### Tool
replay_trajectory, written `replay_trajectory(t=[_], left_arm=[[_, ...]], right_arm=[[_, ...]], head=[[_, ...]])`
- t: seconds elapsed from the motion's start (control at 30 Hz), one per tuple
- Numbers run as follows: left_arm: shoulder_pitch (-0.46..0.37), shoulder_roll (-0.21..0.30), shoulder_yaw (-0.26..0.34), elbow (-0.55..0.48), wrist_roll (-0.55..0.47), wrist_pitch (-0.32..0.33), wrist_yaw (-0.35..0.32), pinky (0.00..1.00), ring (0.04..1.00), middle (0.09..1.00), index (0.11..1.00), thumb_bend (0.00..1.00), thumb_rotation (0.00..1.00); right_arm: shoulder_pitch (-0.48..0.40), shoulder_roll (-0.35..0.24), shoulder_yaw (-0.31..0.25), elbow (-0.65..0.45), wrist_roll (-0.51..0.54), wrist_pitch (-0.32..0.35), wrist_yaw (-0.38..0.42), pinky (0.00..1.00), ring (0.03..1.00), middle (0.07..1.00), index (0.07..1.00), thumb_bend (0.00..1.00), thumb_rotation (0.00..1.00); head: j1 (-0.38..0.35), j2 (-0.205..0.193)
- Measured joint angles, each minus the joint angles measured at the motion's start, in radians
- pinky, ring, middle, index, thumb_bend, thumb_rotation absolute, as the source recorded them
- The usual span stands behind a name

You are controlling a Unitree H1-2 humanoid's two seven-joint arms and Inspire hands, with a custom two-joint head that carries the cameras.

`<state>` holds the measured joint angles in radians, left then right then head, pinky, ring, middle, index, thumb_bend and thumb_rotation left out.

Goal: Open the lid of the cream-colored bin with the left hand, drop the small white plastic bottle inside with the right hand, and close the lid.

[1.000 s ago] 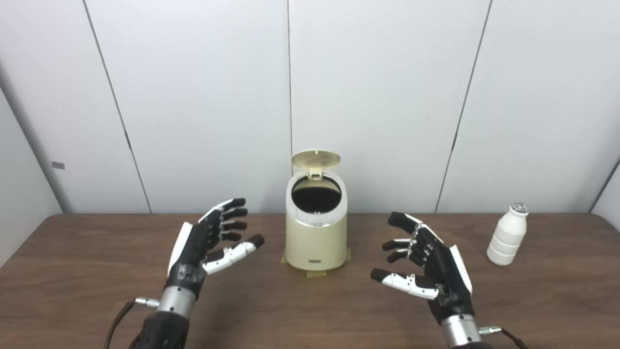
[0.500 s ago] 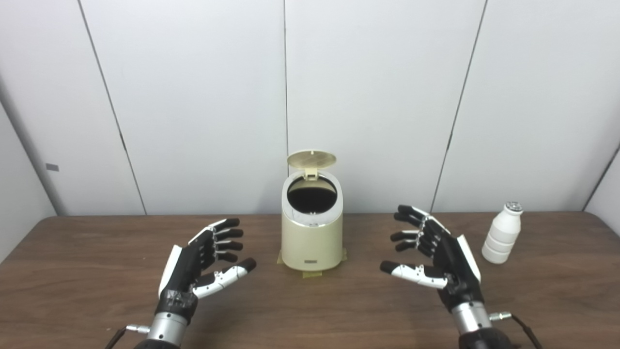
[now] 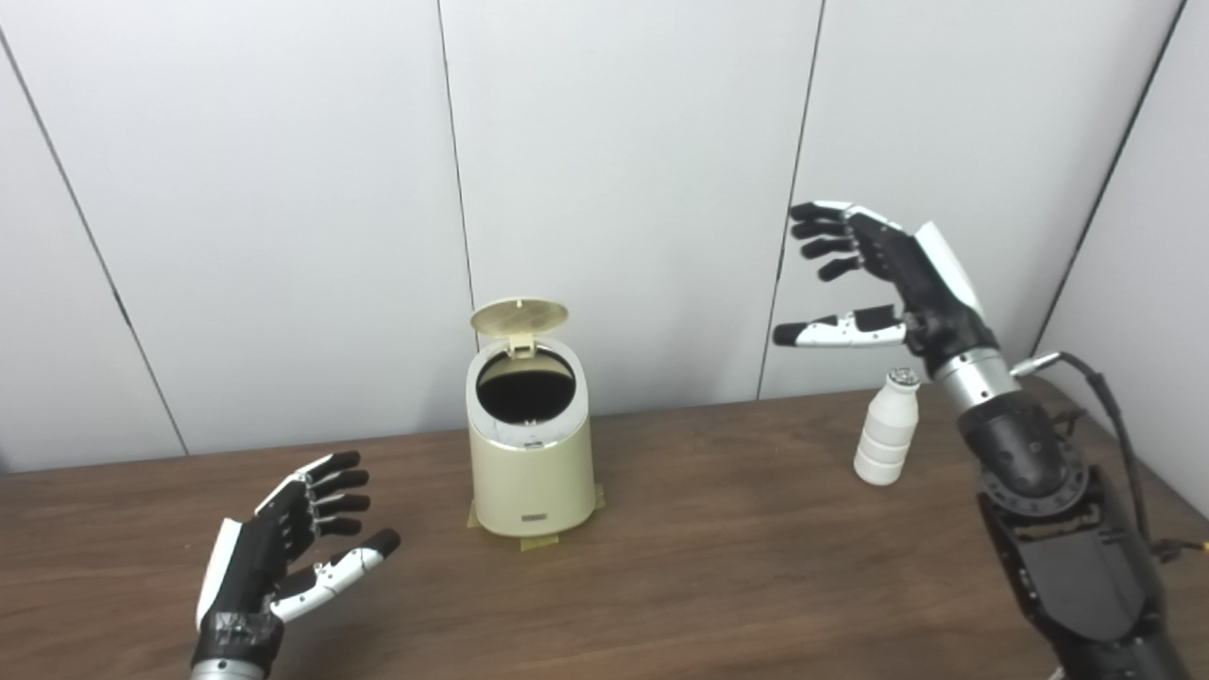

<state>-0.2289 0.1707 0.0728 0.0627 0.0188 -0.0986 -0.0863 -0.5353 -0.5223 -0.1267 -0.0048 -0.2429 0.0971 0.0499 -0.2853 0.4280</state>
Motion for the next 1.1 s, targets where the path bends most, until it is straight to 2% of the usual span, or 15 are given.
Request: replay_trajectory(t=[0.07,0.13,0.23,0.33,0.53,0.7,0.83,1.1], left_arm=[[-0.001,0.0,0.0,0.001,-0.002,0.0,-0.003,0.66,0.709,0.772,0.813,0.76,0.14],[-0.003,0.0,0.0,0.006,-0.002,0.0,-0.004,0.66,0.712,0.773,0.815,0.76,0.14],[-0.004,0.002,0.0,0.014,-0.004,0.0,-0.006,0.65,0.709,0.772,0.808,0.76,0.12],[-0.004,0.002,0.001,0.015,-0.004,0.0,-0.007,0.66,0.716,0.775,0.807,0.76,0.12],[-0.004,0.007,0.007,0.016,-0.02,-0.001,-0.009,0.67,0.717,0.778,0.808,0.76,0.1],[-0.004,0.01,0.006,0.017,-0.021,-0.001,-0.008,0.66,0.709,0.778,0.809,0.78,0.13],[-0.004,0.016,0.006,0.019,-0.025,-0.001,-0.011,0.67,0.719,0.782,0.813,0.78,0.13],[-0.004,0.019,0.004,0.019,-0.035,0.0,-0.029,0.68,0.722,0.781,0.817,0.76,0.1]], right_arm=[[0.001,-0.033,-0.023,0.013,0.012,0.019,0.011,0.8,0.882,0.88,0.836,0.87,0.27],[0.004,-0.054,-0.042,0.014,0.03,0.032,0.026,0.8,0.887,0.898,0.855,0.88,0.28],[0.008,-0.063,-0.059,0.033,0.069,0.063,0.048,0.81,0.913,0.935,0.894,0.94,0.33],[0.027,-0.073,-0.071,0.064,0.114,0.104,0.074,0.87,0.944,0.966,0.93,0.98,0.34],[0.045,-0.08,-0.085,0.173,0.175,0.107,0.112,0.85,0.923,0.975,0.973,1.0,0.4],[0.081,-0.079,-0.086,0.181,0.203,0.107,0.132,0.86,0.932,0.984,0.999,0.98,0.32],[0.102,-0.077,-0.089,0.183,0.226,0.108,0.136,0.85,0.935,0.985,1.0,0.86,0.18],[0.139,-0.047,-0.078,0.198,0.23,0.112,0.128,0.86,0.927,0.986,1.0,0.78,0.1]], head=[[-0.005,-0.003],[-0.008,-0.003],[-0.011,-0.006],[-0.021,-0.008],[-0.035,-0.006],[-0.038,-0.003],[-0.046,0.002],[-0.048,0.009]])
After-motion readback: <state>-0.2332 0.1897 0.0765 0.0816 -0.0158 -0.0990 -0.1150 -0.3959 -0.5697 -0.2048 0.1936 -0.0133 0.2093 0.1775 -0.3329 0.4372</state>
